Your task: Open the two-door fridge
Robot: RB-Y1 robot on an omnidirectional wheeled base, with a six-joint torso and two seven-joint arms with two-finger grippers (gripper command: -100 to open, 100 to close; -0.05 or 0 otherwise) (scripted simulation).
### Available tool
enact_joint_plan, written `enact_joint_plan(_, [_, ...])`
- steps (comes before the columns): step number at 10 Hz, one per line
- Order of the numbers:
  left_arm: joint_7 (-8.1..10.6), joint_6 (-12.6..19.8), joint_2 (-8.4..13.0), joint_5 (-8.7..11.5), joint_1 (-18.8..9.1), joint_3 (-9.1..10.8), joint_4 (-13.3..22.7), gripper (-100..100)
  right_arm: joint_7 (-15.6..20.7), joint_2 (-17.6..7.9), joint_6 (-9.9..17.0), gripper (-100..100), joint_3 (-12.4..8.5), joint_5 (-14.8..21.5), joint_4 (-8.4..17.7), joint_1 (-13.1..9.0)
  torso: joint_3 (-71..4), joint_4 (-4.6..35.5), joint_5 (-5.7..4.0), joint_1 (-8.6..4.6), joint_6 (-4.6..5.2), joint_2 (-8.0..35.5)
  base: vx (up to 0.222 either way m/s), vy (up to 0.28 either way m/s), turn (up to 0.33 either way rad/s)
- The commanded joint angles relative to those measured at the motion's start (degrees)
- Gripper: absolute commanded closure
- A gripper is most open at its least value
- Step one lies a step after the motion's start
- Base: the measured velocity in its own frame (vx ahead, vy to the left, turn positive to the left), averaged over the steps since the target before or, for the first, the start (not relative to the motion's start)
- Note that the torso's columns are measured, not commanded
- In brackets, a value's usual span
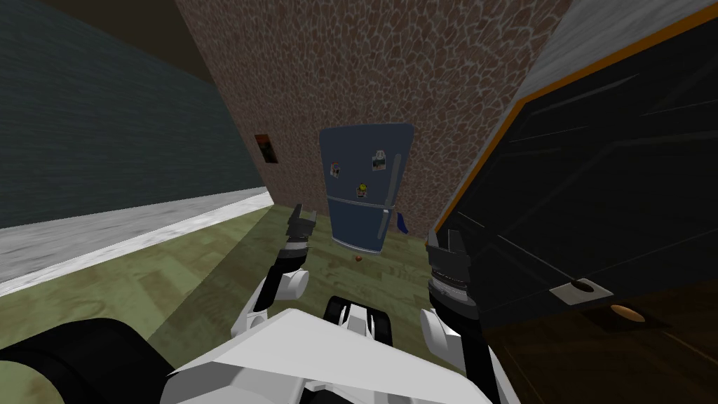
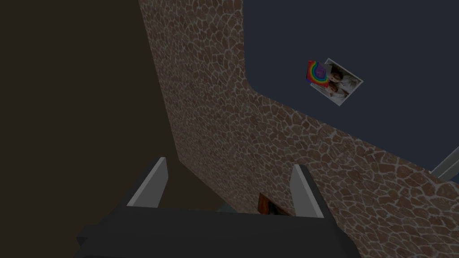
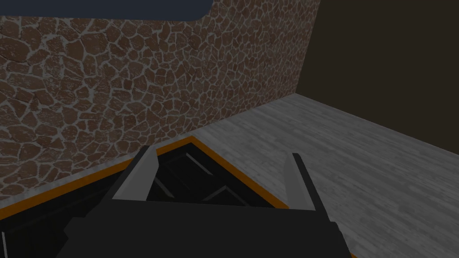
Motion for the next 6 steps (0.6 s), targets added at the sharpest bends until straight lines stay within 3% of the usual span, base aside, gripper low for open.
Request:
enact_joint_plan(1, [0.00, 0.0, 0.0, 0.0, 0.0, 0.00, 0.0, 0, 0.0, 0.0, 0.0, 0, 0.0, 0.0, 0.0, 0.0, -8.5, 4.2, 0.00, 0.00, 0.00, 4.2, 0.000, 0.000, 0.000])
enact_joint_plan(2, [-0.30, -0.3, 2.3, 0.1, -0.3, 0.02, 0.6, -100, 0.0, 0.0, 0.0, 0, 0.0, 0.0, 0.0, 0.0, -16.9, 8.5, 0.00, 0.00, 0.00, 8.5, 0.020, -0.014, -0.019])
enact_joint_plan(3, [-0.60, -0.6, 3.8, 0.2, -0.6, 0.03, 1.1, -100, 0.0, 0.0, 0.0, 0, 0.0, 0.0, 0.0, 0.0, -20.9, 10.3, -0.01, -0.03, 0.01, 10.3, 0.033, -0.034, -0.035])
enact_joint_plan(6, [-1.97, -1.8, 7.7, 0.6, -1.8, 0.10, 3.9, -100, 0.0, 0.0, 0.0, 0, 0.0, 0.0, 0.0, 0.0, -22.3, 11.1, -0.02, -0.06, 0.00, 11.0, 0.055, -0.057, -0.041])
